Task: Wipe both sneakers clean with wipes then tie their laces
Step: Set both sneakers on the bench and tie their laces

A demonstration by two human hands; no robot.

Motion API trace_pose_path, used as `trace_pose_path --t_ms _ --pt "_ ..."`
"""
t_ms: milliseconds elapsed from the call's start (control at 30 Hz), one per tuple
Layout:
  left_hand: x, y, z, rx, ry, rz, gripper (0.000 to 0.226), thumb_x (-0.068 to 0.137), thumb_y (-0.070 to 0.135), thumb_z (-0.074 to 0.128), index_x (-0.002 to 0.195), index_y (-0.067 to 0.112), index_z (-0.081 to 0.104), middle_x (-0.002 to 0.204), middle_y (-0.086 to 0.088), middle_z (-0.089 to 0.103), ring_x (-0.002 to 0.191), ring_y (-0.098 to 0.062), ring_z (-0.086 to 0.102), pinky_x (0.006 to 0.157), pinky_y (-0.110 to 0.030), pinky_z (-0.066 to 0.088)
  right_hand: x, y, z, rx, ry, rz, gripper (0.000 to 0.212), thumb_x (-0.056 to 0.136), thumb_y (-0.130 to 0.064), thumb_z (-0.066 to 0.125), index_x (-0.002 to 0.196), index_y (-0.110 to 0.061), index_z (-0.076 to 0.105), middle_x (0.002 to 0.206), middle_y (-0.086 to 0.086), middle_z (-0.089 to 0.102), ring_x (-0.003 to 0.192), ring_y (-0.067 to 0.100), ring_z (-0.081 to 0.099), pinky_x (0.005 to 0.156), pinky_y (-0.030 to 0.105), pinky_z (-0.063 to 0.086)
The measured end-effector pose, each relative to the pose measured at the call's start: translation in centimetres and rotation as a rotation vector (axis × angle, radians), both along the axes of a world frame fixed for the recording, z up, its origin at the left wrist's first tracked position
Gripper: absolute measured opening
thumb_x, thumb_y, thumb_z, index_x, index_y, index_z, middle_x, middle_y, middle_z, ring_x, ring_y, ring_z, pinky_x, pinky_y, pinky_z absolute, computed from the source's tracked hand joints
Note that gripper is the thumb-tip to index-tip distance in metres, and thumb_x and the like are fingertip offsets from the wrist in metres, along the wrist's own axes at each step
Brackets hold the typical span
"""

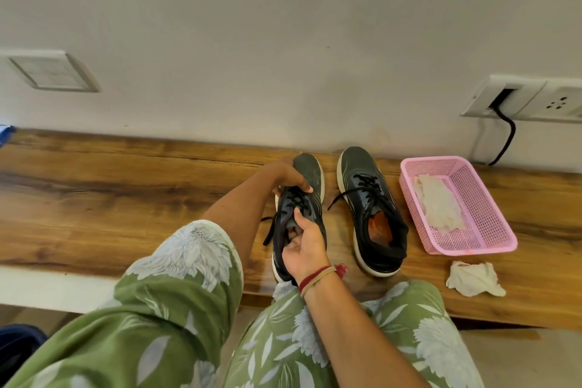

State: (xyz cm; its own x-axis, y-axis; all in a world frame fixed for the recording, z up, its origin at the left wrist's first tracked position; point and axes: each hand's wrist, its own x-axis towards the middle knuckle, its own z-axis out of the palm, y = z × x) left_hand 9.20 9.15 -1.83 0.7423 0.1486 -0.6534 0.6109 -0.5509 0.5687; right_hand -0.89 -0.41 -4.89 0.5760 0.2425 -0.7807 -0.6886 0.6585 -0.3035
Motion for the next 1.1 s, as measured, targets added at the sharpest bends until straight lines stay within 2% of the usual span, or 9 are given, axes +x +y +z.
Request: trace_pose_path --t_ms 133,233,300,433,567,667,867,967,1100 --pt "-0.4 -0.1 -0.6 -0.025 -0.048 0.048 0.079 0.077 0.024 0.08 0.141 0.01 0.036 0.139 -0.012 0.047 0.122 -0.033 0.05 0.089 -0.042 0.052 -0.3 -0.1 0.8 0.008 -0.028 0.025 0.032 0.097 -0.013 0.05 0.127 -0.002 0.051 0.1 0.009 0.061 0.103 0.021 0.055 0.094 0.029 0.042" --pt "-1.1 0.5 -1.8 -0.18 -0.156 0.267 0.089 0.079 0.036 0.077 0.148 0.013 0.026 0.144 -0.009 0.04 0.126 -0.032 0.048 0.087 -0.04 0.053 -0.8 -1.5 2.2 -0.077 -0.07 0.126 0.039 0.099 -0.008 0.042 0.137 -0.001 0.041 0.138 0.013 0.048 0.131 0.023 0.042 0.108 0.031 0.031" --pt "-2.5 1.3 -2.5 -0.152 -0.319 0.423 0.075 0.086 0.038 0.068 0.146 0.015 0.029 0.143 -0.01 0.043 0.124 -0.031 0.049 0.094 -0.044 0.051 -1.3 -3.0 3.8 -0.161 -0.124 0.254 0.034 0.099 -0.01 0.041 0.132 -0.004 0.047 0.135 0.012 0.051 0.127 0.023 0.047 0.105 0.032 0.034" --pt "-7.5 2.9 -3.4 0.123 -0.567 0.346 0.031 0.094 0.014 0.054 0.124 0.009 0.054 0.125 -0.009 0.059 0.113 -0.024 0.056 0.091 -0.031 0.045 -0.7 -5.6 5.5 -0.629 -0.501 0.302 0.014 0.092 -0.008 0.055 0.097 -0.016 0.065 0.095 0.002 0.07 0.082 0.013 0.063 0.064 0.016 0.047" --pt "-10.7 2.6 -3.5 0.06 -0.36 -0.043 0.03 0.089 0.001 0.055 0.115 0.015 0.061 0.119 0.006 0.058 0.111 -0.006 0.05 0.09 -0.019 0.039 3.2 -5.5 3.4 -1.251 -0.836 0.501 0.023 0.091 -0.028 0.058 0.112 -0.02 0.064 0.114 0.0 0.063 0.103 0.017 0.06 0.083 0.024 0.048" --pt "-10.7 2.6 -4.2 -0.024 -0.296 -0.104 0.019 0.087 0.009 0.061 0.102 0.019 0.064 0.112 0.007 0.063 0.107 -0.009 0.057 0.1 -0.032 0.045 5.2 -4.9 1.4 -1.387 -0.834 0.873 0.048 0.087 -0.044 0.061 0.124 -0.013 0.059 0.126 0.006 0.058 0.114 0.023 0.056 0.096 0.033 0.045" --pt "-11.0 2.7 -4.5 0.022 -0.293 -0.103 0.018 0.092 0.018 0.06 0.075 0.022 0.058 0.083 0.002 0.063 0.092 -0.024 0.063 0.089 -0.039 0.047 4.8 -4.5 1.1 -1.311 -0.933 0.696 0.014 0.085 -0.024 0.069 0.074 -0.017 0.065 0.079 -0.004 0.064 0.078 0.013 0.06 0.068 0.023 0.042" --pt "-11.4 2.9 -3.3 -0.058 -0.3 -0.059 0.021 0.095 0.018 0.053 0.075 0.017 0.057 0.086 -0.011 0.063 0.096 -0.032 0.061 0.093 -0.044 0.045 4.5 -4.9 1.7 -0.948 -0.786 0.465 0.017 0.087 -0.022 0.068 0.072 -0.014 0.067 0.075 0.0 0.065 0.078 0.018 0.061 0.071 0.03 0.05" --pt "-11.5 3.5 1.0 -0.227 -0.273 -0.005 0.02 0.1 0.018 0.047 0.084 0.012 0.058 0.076 -0.007 0.066 0.074 -0.015 0.061 0.077 -0.025 0.048 4.1 -5.9 4.4 -0.726 -0.816 0.37 0.017 0.093 -0.023 0.059 0.083 -0.011 0.068 0.079 -0.005 0.065 0.073 0.001 0.058 0.065 0.015 0.042"
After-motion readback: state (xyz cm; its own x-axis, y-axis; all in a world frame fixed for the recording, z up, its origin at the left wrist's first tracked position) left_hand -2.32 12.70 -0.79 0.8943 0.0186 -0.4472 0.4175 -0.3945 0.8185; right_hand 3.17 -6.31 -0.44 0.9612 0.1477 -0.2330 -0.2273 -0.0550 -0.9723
